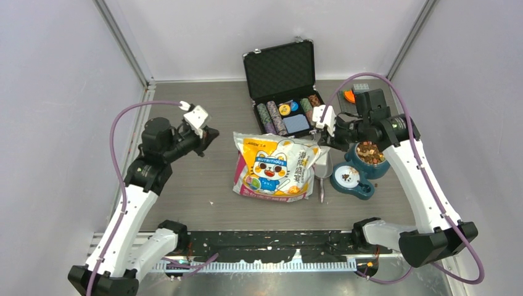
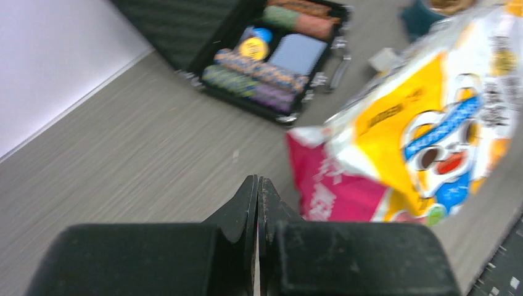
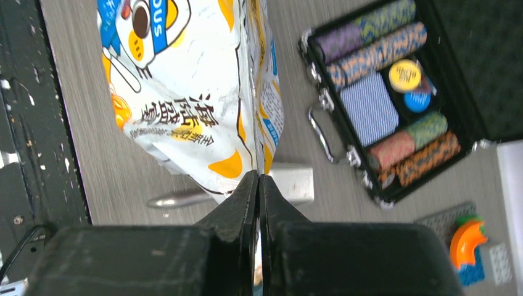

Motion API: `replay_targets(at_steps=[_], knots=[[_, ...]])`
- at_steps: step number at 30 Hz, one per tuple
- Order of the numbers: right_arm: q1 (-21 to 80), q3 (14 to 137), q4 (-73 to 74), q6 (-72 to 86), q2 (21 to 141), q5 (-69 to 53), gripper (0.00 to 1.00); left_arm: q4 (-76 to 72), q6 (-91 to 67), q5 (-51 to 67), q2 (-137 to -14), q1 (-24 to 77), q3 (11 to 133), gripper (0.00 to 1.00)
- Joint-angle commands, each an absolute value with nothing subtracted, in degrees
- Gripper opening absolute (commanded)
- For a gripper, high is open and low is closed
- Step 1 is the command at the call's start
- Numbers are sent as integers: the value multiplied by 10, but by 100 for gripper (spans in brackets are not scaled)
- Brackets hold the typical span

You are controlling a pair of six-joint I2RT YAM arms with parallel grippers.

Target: Serve the pet food

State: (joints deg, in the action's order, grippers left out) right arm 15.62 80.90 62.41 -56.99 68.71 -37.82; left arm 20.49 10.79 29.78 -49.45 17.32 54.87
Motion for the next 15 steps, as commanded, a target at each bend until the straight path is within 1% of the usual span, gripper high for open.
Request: replay_targets(at_steps=[1,5,8,9,10,11,13,14,15], knots=[[123,807,667,-587,656,-267,5,217,121,195,-481,144,545,0],[122,806,665,-593,645,-289,5,218,118,204,-475,145,544,0],[123,810,661,-606,642,-337,5,212,107,237,-467,144,548,0],[123,812,658,-606,643,-346,5,215,104,255,-466,144,553,4],[123,814,650,-604,644,-362,5,216,99,276,-465,144,557,21],[123,815,640,-602,644,-371,5,215,92,302,-466,144,560,43],[124,816,625,-598,646,-399,5,198,72,362,-470,145,564,92],[124,817,621,-596,648,-416,5,181,63,388,-476,147,565,98],[124,817,613,-596,649,-422,5,175,58,407,-483,150,570,99]])
